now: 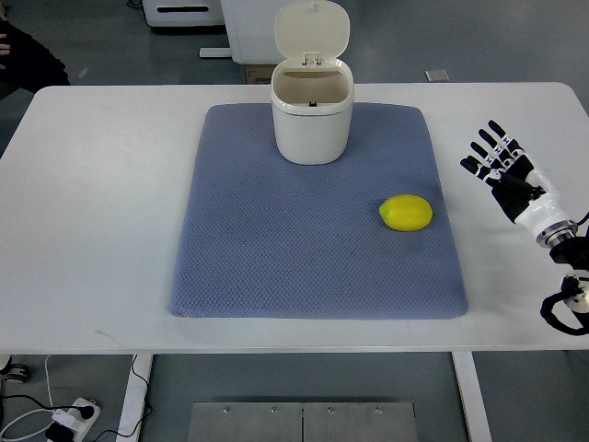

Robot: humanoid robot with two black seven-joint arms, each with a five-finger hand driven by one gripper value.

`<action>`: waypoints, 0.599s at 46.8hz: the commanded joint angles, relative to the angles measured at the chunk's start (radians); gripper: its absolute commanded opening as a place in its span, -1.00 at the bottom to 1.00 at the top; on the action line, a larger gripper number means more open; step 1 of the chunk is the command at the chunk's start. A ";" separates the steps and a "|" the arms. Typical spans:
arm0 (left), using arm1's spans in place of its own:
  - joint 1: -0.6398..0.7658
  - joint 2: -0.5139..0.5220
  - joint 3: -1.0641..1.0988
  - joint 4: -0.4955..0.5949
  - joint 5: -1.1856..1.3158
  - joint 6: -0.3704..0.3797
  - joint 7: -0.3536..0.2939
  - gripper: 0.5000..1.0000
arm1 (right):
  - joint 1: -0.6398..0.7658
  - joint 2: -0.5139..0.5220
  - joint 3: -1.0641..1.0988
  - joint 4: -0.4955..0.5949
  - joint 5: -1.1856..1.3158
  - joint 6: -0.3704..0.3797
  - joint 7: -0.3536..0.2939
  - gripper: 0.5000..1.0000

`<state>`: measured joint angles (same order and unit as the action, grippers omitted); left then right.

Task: Put lemon in trash with right hand
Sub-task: 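Move the open right hand toward the yellow lemon on the mat, then lower the right hand around the lemon and close the fingers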

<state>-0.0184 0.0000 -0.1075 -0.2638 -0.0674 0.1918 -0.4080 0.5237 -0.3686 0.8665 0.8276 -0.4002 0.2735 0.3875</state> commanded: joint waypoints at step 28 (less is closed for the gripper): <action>0.000 0.000 0.000 0.000 0.000 0.000 0.000 1.00 | 0.074 -0.067 -0.237 0.016 -0.095 0.004 0.117 0.99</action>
<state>-0.0184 0.0000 -0.1074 -0.2638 -0.0674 0.1916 -0.4080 0.5895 -0.4289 0.6587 0.8421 -0.4866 0.2776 0.4847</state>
